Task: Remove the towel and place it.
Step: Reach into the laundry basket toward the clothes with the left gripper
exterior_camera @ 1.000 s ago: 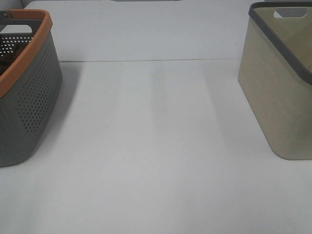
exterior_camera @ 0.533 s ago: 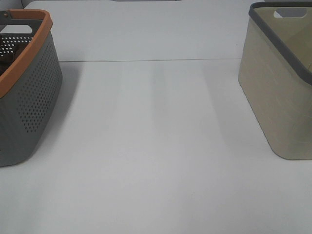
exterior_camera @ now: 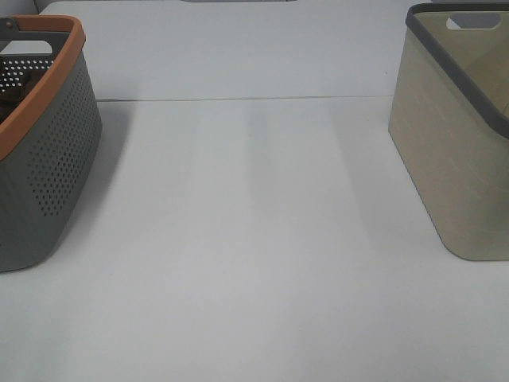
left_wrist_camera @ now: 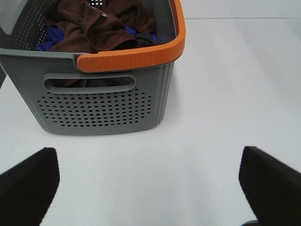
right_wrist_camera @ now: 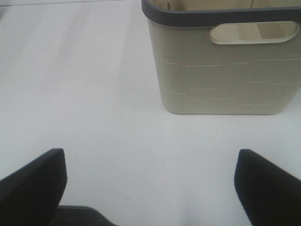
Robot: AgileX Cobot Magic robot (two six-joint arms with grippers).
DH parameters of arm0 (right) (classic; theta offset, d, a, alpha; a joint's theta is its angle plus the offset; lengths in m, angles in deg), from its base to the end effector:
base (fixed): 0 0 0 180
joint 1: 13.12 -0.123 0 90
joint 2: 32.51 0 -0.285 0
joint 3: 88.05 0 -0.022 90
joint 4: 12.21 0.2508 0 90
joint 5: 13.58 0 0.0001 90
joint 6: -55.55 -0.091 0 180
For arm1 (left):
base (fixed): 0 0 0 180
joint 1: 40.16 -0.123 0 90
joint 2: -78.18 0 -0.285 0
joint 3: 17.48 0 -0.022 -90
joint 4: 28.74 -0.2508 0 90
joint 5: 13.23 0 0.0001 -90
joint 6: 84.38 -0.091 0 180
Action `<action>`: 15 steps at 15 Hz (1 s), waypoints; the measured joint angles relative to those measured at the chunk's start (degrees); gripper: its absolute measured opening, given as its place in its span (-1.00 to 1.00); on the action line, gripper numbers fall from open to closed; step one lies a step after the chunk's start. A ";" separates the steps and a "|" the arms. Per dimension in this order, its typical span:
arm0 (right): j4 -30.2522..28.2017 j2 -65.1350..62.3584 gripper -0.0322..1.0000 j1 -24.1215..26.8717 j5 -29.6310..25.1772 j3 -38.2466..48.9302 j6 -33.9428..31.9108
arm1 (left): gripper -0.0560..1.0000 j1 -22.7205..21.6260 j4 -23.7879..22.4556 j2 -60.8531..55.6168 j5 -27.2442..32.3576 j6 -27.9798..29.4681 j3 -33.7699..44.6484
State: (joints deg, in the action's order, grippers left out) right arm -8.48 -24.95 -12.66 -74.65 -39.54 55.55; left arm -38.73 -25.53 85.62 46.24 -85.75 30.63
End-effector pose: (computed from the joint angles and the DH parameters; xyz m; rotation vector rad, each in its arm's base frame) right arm -0.0058 0.0052 0.2773 0.0048 2.0435 0.0729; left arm -0.0060 -0.0042 0.2814 0.0513 2.0062 -0.0673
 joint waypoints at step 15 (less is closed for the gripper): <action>0.00 0.00 0.80 0.00 0.00 0.00 0.00 | 0.98 0.00 0.00 0.00 0.00 0.00 0.00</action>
State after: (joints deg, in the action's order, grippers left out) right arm -8.48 -24.95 -12.66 -74.65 -39.54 55.55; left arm -38.73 -25.53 85.62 46.24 -85.75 30.63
